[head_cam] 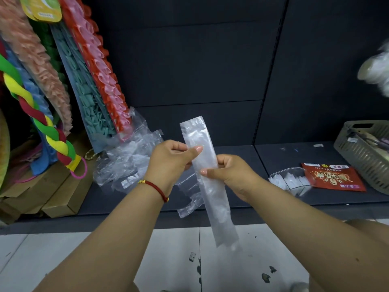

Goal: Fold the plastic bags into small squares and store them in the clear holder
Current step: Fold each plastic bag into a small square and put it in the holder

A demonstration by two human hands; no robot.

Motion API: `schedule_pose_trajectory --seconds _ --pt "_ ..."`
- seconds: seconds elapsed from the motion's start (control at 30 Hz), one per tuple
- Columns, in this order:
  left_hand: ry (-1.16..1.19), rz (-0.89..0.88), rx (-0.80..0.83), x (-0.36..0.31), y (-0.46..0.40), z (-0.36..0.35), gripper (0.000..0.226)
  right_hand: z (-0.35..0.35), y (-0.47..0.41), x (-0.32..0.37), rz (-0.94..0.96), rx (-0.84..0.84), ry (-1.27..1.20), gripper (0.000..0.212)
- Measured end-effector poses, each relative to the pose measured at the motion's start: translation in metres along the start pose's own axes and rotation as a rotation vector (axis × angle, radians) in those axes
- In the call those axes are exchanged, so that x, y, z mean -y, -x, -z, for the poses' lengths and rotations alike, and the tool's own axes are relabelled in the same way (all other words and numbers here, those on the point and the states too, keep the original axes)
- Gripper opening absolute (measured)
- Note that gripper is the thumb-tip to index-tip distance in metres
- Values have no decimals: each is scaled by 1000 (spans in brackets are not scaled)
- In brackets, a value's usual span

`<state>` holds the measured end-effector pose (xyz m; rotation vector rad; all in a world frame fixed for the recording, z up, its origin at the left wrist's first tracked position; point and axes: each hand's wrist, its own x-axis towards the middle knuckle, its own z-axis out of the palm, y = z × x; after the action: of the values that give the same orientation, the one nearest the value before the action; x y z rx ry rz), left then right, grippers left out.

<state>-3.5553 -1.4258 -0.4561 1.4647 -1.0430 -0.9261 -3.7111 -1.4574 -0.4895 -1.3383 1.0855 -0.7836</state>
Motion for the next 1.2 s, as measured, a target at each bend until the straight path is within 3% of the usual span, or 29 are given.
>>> schedule_pose_trajectory --seconds 0.1,0.23,0.43,0.53,0.8,0.97,1.2 --pt "-35 -48 -12 2 1 -3 33 -2 0 1 36 -9 82 27" --pt "6 -40 -13 3 -2 -1 22 -4 1 4 96 -10 182 28" --pt "-25 -73 33 4 -2 0 14 -1 0 4 193 -76 114 31" --pt "-24 -58 8 5 -2 -1 11 -2 1 4 210 -92 106 19" --pt "-13 -87 41 0 2 -1 10 2 -1 6 304 -305 159 9" --pt "27 -81 133 -1 4 -5 5 -1 2 8 279 -166 212 22" --pt "54 -88 242 3 6 -7 9 -1 5 11 248 -71 80 23"
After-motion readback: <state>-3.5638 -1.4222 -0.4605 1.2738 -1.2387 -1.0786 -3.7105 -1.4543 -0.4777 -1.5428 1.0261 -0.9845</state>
